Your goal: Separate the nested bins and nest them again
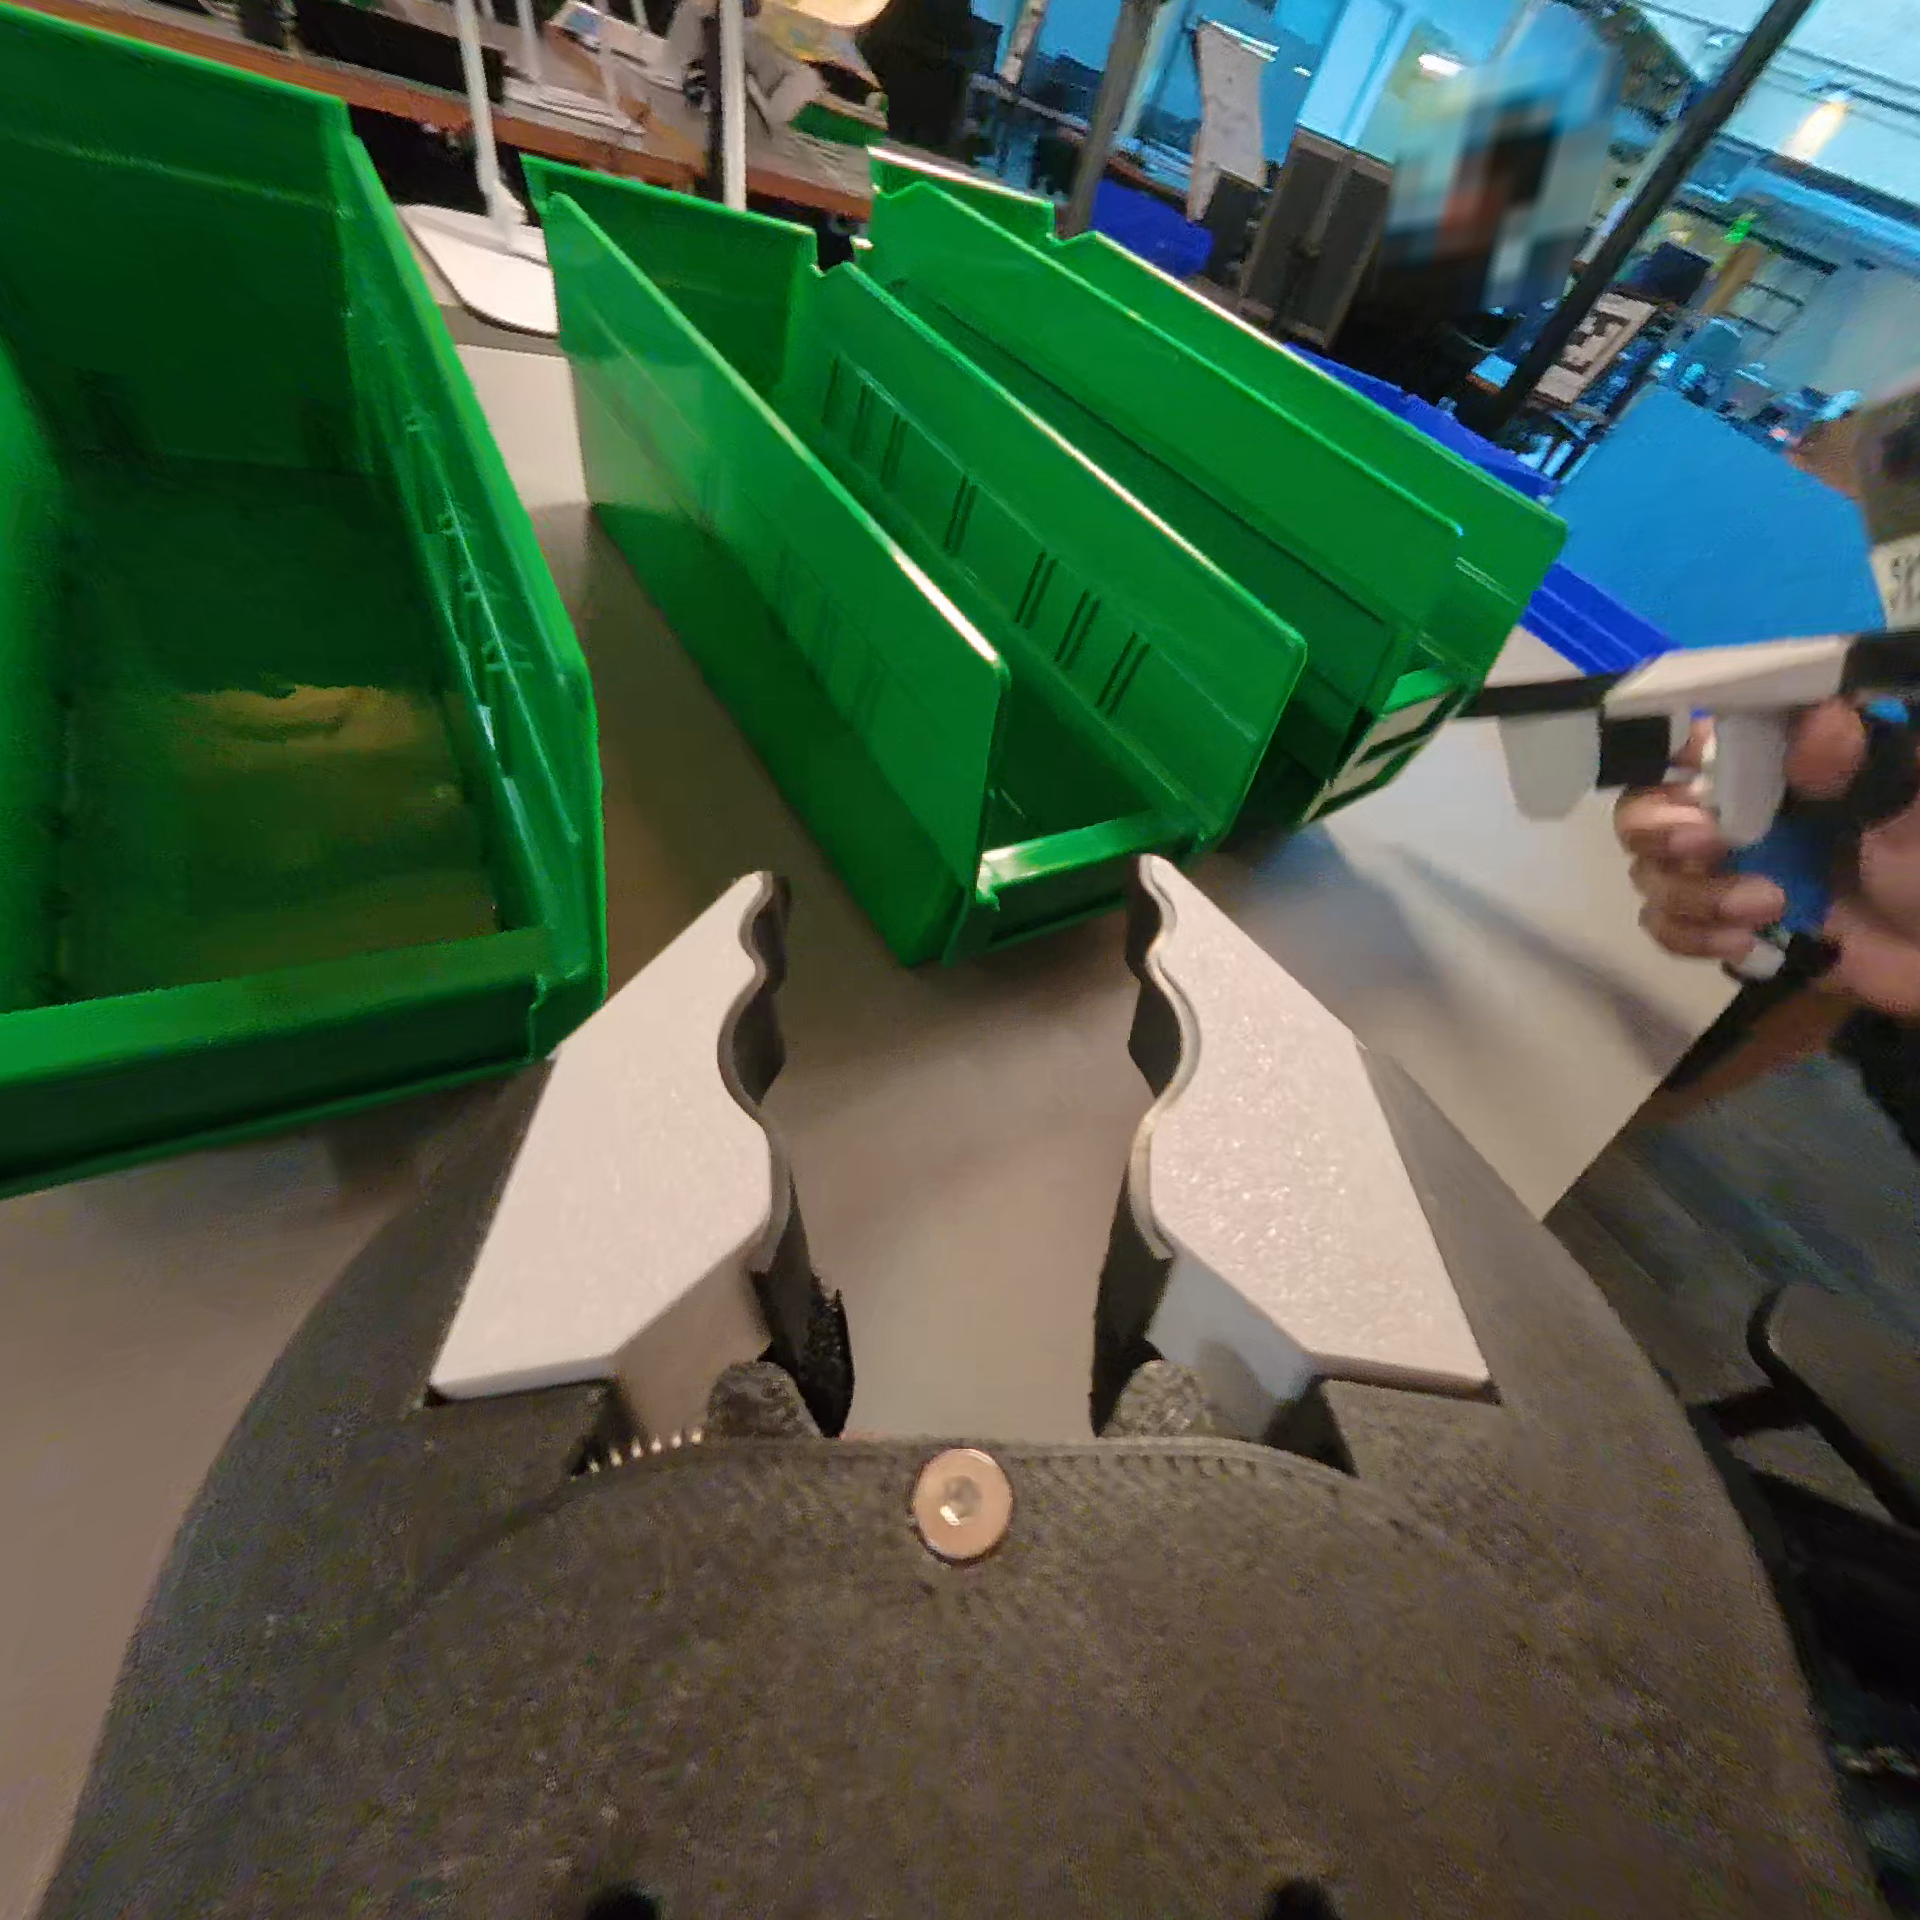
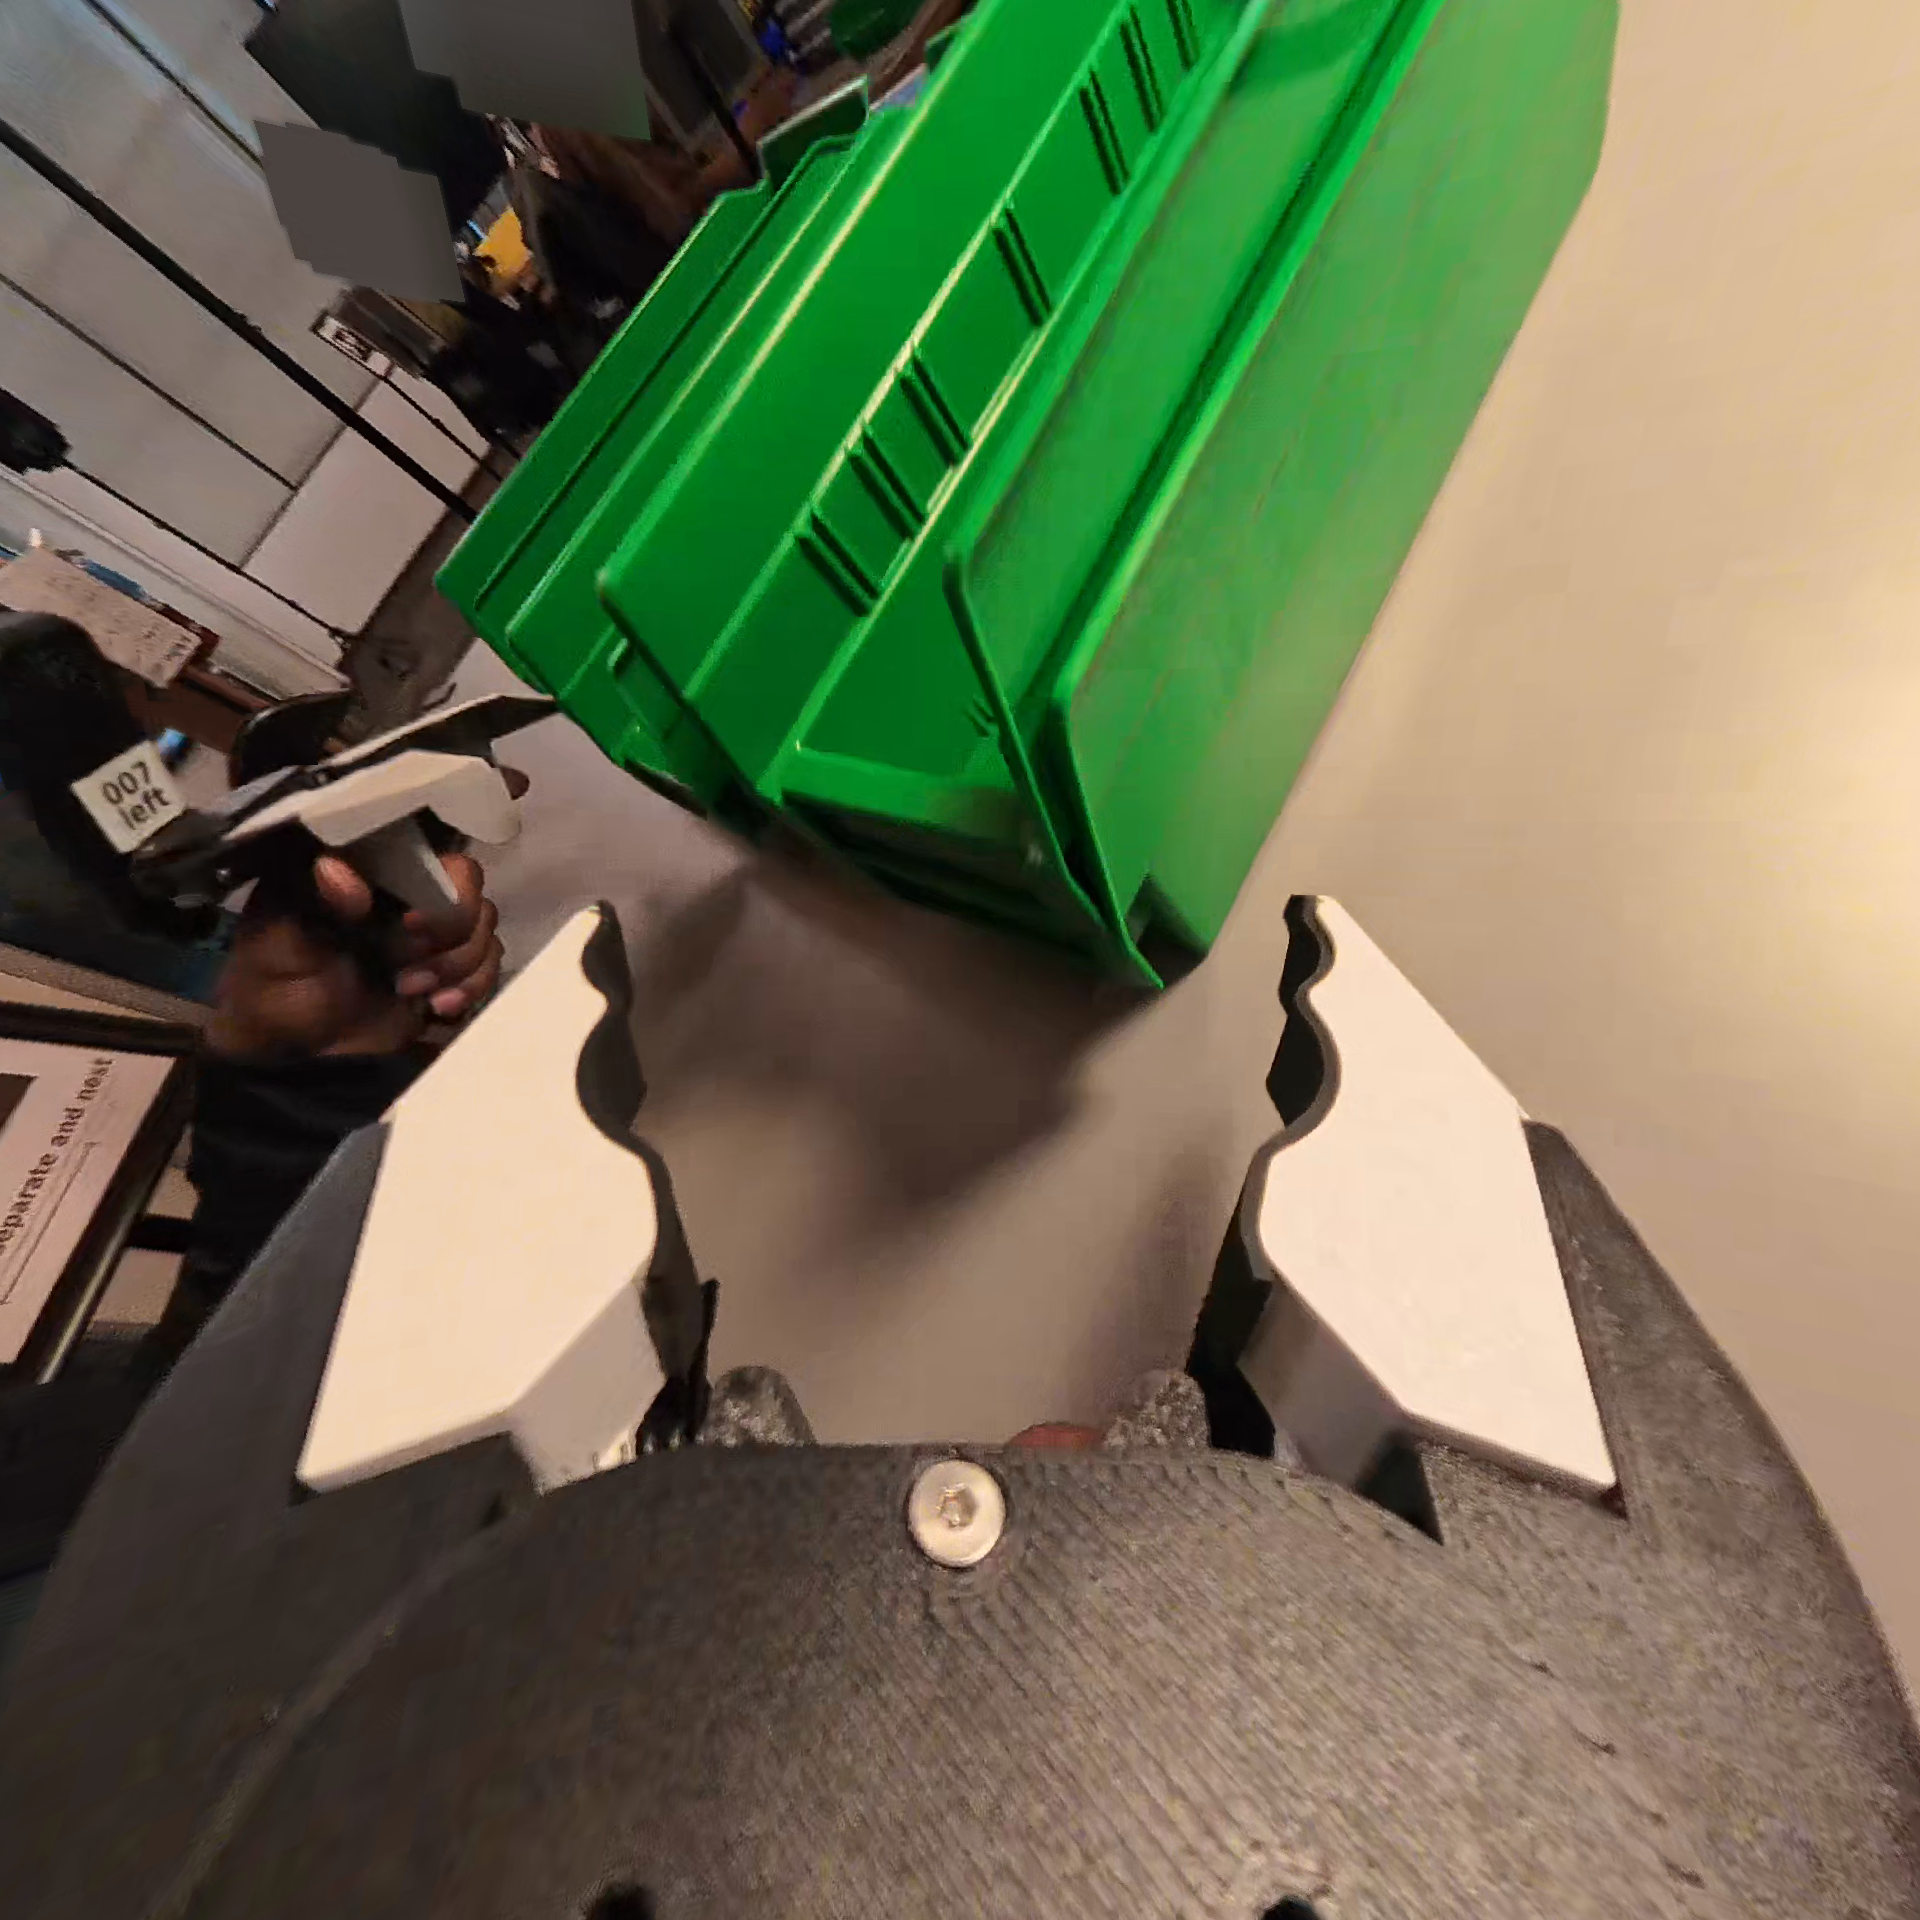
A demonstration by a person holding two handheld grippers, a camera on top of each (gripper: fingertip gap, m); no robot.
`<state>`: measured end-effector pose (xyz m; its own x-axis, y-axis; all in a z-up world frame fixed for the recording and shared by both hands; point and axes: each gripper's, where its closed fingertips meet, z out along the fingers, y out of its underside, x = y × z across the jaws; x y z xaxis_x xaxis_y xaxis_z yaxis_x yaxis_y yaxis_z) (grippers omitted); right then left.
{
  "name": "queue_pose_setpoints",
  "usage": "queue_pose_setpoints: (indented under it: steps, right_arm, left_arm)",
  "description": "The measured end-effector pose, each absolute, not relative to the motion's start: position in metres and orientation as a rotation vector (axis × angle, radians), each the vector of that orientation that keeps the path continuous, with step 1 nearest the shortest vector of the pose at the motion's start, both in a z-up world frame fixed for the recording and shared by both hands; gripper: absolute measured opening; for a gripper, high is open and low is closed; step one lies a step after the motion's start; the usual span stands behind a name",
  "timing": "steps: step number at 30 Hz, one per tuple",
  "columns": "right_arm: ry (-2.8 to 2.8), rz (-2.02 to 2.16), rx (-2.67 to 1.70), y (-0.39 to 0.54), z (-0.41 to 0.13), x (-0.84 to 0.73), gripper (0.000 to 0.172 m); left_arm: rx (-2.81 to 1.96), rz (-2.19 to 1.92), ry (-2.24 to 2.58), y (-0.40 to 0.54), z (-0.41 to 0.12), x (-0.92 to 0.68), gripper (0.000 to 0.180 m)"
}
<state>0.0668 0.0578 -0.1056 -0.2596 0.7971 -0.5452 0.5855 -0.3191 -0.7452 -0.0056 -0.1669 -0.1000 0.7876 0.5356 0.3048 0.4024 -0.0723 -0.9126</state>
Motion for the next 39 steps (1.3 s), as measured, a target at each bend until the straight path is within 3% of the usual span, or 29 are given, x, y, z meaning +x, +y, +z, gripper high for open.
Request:
queue_pose_setpoints:
  steps: [6,16,27,36,39]
  right_arm:
    - [-1.762,1.710,-1.727,0.026,-0.119,0.055,0.131]
    - [-1.654,1.884,-1.661,0.021,-0.109,0.064,0.127]
    - [-1.593,2.012,-1.672,0.028,-0.104,0.071,0.126]
    - [-1.644,2.058,-1.664,0.021,-0.104,0.073,0.124]
    - [-1.641,2.087,-1.660,0.021,-0.103,0.074,0.125]
  left_arm:
    - [-1.639,0.172,-0.797,-0.152,-0.067,-0.010,0.088]
    - [-1.774,0.390,-0.846,-0.122,-0.009,-0.073,0.099]
    - [-2.131,0.344,-0.838,-0.055,-0.062,-0.108,0.104]
    - [-2.418,0.366,-0.715,-0.038,-0.093,-0.112,0.124]
    - [-2.453,0.296,-0.636,-0.039,-0.095,-0.109,0.112]
